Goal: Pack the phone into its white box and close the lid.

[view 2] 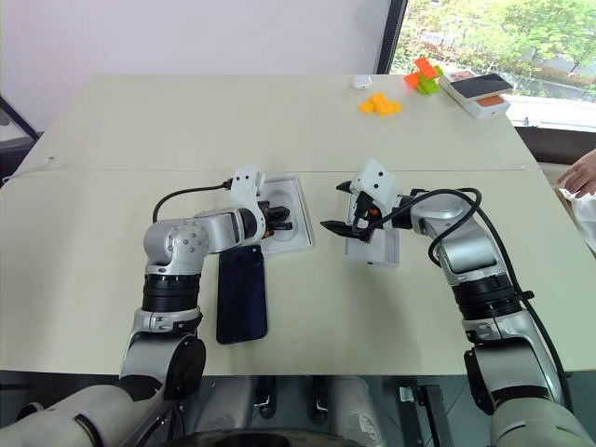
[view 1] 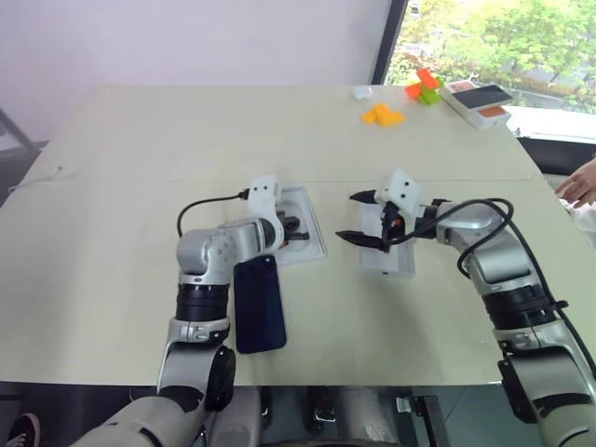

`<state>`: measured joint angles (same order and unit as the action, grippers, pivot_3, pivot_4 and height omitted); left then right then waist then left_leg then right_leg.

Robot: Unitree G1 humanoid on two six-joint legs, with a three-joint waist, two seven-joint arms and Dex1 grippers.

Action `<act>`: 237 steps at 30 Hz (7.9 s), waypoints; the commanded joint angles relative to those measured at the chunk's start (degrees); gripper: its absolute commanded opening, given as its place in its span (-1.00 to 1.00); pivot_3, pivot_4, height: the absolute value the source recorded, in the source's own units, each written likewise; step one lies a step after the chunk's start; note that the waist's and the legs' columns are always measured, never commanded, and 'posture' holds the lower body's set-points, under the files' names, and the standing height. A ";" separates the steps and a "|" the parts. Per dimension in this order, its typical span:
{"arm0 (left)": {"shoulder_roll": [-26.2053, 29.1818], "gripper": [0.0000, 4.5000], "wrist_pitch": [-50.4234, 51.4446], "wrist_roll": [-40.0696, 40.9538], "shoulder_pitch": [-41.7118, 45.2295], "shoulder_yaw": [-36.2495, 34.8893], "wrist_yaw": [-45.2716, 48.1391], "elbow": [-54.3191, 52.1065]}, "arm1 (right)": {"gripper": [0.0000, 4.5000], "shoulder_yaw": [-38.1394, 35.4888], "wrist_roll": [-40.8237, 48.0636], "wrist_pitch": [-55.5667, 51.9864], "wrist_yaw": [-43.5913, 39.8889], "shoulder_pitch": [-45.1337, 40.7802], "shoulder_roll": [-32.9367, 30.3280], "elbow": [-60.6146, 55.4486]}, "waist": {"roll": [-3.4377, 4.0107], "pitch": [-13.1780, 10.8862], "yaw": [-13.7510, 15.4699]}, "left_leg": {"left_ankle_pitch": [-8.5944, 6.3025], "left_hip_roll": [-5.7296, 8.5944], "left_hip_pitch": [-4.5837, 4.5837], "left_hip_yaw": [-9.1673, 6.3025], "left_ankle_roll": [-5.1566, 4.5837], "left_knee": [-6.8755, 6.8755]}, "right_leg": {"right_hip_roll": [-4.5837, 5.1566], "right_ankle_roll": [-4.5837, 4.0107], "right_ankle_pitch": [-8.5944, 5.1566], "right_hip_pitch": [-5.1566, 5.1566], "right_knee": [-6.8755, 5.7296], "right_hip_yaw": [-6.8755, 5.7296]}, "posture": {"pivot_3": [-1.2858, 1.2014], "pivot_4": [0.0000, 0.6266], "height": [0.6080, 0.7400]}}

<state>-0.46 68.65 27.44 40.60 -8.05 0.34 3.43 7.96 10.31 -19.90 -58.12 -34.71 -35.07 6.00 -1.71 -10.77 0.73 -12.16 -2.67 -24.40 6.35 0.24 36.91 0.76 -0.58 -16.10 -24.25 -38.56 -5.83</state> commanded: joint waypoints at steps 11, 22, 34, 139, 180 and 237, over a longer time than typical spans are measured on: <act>2.69 -0.97 1.38 0.60 2.48 -1.82 1.51 -5.55 | 1.00 -1.94 0.77 0.39 0.23 -0.94 -0.91 -1.92 | 0.00 0.00 -0.11 | 0.00 -0.01 0.00 0.00 0.01 -0.02 | -0.01 0.00 0.00 -0.01 0.00 0.00 | 0.03 -0.52 0.95; 5.36 -0.97 17.36 7.53 -1.07 -3.38 7.05 -14.94 | 1.00 -1.85 0.78 0.60 -0.16 -1.68 -0.55 -0.87 | 0.01 0.00 -0.07 | 0.07 -0.01 0.01 0.00 0.12 -0.01 | 0.00 0.00 0.00 -0.01 0.00 0.00 | 0.03 -0.52 0.95; 4.13 -0.97 12.83 0.84 0.28 -4.07 3.52 -5.61 | 1.00 -2.01 0.78 0.34 0.17 -1.23 -0.71 -1.67 | 0.01 0.00 -0.05 | 0.04 -0.01 0.00 0.00 0.07 -0.01 | 0.00 0.00 0.00 -0.01 0.00 0.00 | 0.03 -0.52 0.95; 31.31 -0.97 -10.65 4.63 -13.27 -0.97 29.05 -22.53 | 1.00 -0.69 4.28 -2.57 -1.06 0.97 0.61 -8.81 | 0.07 0.02 -0.35 | 0.04 -0.03 0.01 0.00 0.07 -0.02 | 0.02 -0.22 0.11 -0.02 -0.02 0.01 | 0.03 -0.52 0.95; 39.12 -1.00 -7.73 17.83 -26.72 -11.91 31.28 -29.22 | 0.19 3.60 1.49 -3.03 4.41 -0.53 8.66 -10.96 | 0.07 0.01 -0.18 | 0.00 -0.03 -0.01 -0.02 -0.01 -0.03 | 0.03 -0.14 0.05 -0.05 0.00 0.01 | 0.03 -0.52 0.95; 44.04 0.98 -19.13 85.40 -46.68 4.75 -24.97 -26.21 | -1.00 25.59 -28.26 35.19 1.99 5.06 11.42 2.62 | 0.46 0.57 0.00 | -0.04 0.14 1.15 -0.07 0.00 -0.68 | 0.12 -0.16 -0.11 1.08 0.61 0.01 | 0.03 -0.52 0.95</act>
<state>44.18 49.17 113.24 -5.39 -5.89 -23.73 -23.81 30.67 -16.81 14.96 -54.94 -29.89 -24.47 8.06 -1.26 -10.20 0.73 -12.19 -2.54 -23.25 6.28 0.24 36.23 0.88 -0.73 -16.21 -23.17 -37.95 -5.81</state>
